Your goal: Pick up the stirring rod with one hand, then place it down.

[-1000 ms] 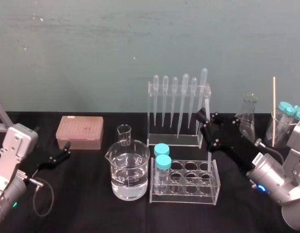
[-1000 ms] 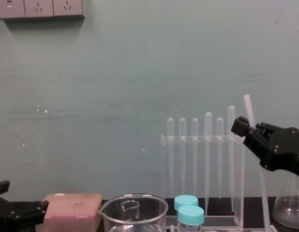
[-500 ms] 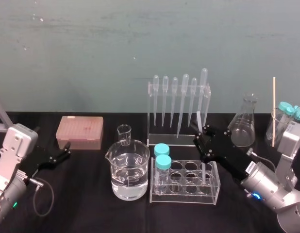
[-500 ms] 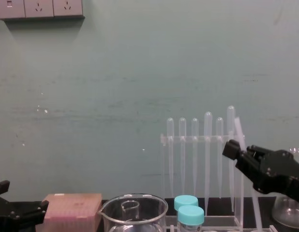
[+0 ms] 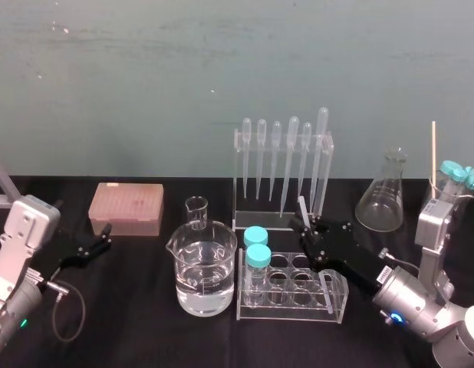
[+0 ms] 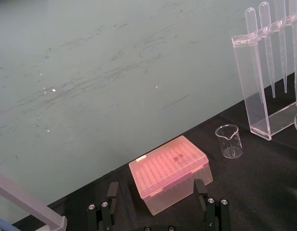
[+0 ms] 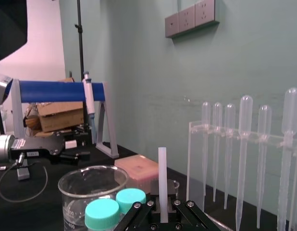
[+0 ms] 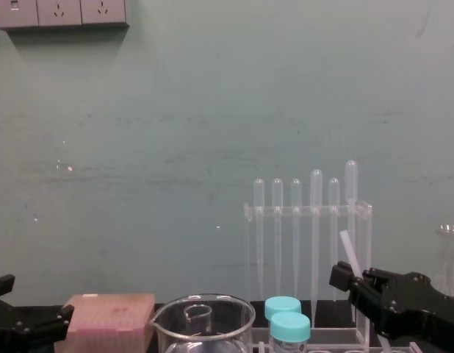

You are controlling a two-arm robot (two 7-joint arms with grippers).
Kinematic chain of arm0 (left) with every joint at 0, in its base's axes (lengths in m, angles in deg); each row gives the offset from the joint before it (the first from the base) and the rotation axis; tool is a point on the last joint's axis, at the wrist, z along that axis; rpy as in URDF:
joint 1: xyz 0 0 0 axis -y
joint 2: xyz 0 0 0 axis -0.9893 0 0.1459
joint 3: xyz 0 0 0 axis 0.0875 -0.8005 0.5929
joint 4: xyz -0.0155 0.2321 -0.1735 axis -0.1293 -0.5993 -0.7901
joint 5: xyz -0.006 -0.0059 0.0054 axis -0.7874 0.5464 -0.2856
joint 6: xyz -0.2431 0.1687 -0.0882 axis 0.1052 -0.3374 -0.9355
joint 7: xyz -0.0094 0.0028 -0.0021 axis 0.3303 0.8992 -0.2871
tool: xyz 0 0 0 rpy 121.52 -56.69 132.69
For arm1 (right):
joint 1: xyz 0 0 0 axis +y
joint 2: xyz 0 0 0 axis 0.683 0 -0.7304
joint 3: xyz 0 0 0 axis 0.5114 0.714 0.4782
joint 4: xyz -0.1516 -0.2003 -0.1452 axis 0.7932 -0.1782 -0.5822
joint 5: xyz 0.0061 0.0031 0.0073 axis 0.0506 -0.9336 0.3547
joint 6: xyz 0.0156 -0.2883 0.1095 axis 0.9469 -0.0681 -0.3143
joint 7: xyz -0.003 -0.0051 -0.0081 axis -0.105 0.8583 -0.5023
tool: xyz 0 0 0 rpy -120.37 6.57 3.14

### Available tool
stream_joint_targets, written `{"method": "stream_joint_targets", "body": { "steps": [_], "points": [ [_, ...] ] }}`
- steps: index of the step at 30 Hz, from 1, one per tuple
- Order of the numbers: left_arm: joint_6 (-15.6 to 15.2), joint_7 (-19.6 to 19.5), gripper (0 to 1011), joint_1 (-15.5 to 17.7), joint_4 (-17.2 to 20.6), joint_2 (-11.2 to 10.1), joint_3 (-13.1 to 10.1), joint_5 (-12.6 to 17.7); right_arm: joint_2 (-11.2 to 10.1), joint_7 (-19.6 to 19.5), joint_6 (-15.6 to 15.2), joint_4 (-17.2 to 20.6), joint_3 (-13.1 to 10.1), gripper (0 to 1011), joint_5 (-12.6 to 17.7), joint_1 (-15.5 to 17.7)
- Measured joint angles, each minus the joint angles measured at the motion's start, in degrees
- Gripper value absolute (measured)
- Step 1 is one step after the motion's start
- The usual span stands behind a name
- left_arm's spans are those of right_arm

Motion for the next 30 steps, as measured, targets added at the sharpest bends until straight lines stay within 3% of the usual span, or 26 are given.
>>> {"method": "stream_joint_targets", "body": {
  "steps": [19, 25, 30],
  "points": [
    [0.0, 0.0, 1000, 0.0, 0.0, 0.0, 0.0, 0.0, 0.0, -0.3, -0.2, -0.3, 0.1, 86, -0.4, -0.2],
    [0.0, 0.0, 1000, 0.0, 0.0, 0.0, 0.0, 0.0, 0.0, -0.3, -0.1, -0.2, 0.1, 228, -0.4, -0.1],
    [0.0, 0.0, 1000, 0.0, 0.0, 0.0, 0.0, 0.0, 0.0, -0.3, -0.1, -0.2, 0.0, 426, -0.3, -0.1]
  ]
}}
